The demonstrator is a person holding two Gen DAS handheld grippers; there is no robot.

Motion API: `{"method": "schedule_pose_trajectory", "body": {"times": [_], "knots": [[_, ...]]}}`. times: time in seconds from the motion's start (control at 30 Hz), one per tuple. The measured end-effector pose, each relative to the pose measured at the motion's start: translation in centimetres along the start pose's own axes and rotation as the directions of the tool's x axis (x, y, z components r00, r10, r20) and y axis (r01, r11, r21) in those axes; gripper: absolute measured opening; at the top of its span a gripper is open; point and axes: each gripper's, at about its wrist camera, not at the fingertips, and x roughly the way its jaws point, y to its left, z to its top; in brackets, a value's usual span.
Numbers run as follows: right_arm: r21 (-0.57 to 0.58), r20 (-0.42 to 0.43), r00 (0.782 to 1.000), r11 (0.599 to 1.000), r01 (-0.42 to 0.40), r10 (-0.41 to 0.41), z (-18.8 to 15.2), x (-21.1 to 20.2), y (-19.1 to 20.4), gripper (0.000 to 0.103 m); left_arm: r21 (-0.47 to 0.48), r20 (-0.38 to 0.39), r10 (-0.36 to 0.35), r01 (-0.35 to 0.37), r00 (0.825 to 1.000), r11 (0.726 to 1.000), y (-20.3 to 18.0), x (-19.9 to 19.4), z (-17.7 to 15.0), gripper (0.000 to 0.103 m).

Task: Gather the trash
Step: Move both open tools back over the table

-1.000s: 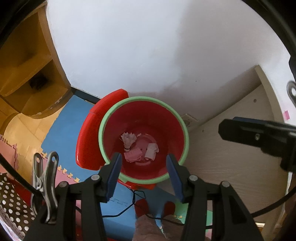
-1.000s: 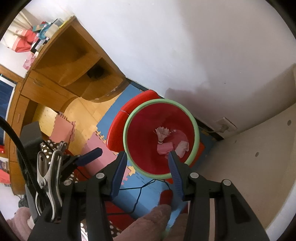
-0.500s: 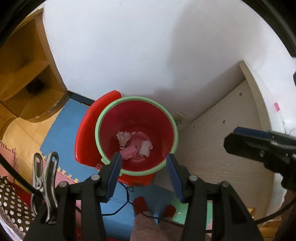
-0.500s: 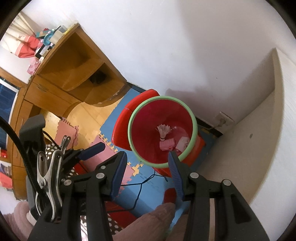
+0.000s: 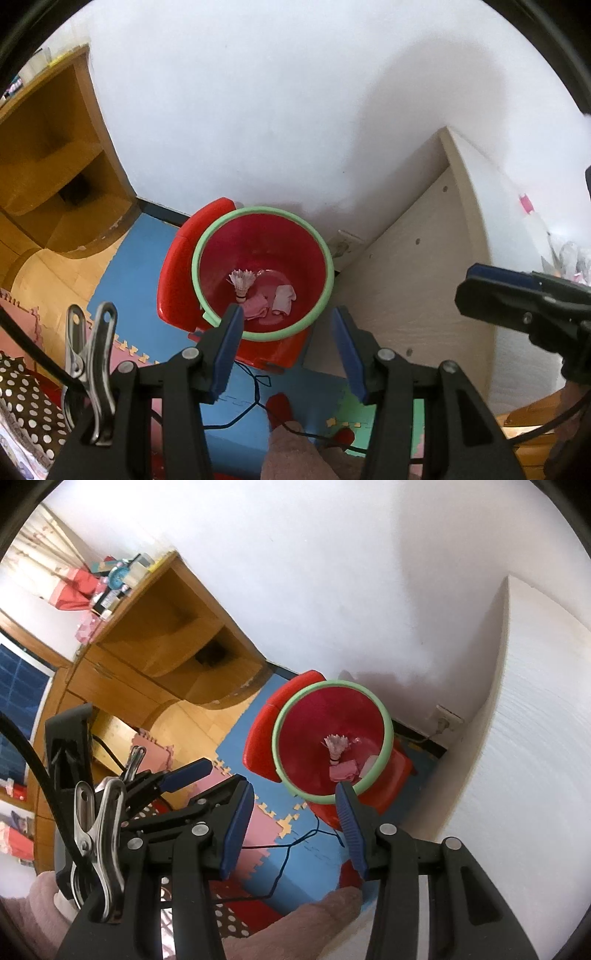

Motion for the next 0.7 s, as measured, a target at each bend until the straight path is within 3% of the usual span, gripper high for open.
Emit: {"method": "schedule_pose_trajectory", "body": {"times": [0.37, 0.7], "knots": [[0.026, 0.089, 0.995, 0.998, -0.053, 0.05, -4.0, -6.9, -0.8, 0.047, 0.016, 0.046, 0.0, 0.0, 0.999, 1.0, -4.1, -6.0, -2.1, 0.052], [0.057, 0.166, 0.985, 0.997, -0.058, 0.048, -8.4, -13.2, -2.5, 0.047, 0.103, 0.065, 0.011, -0.018, 0.998, 0.994, -10.5, -10.1, -4.5, 0.052]]}}
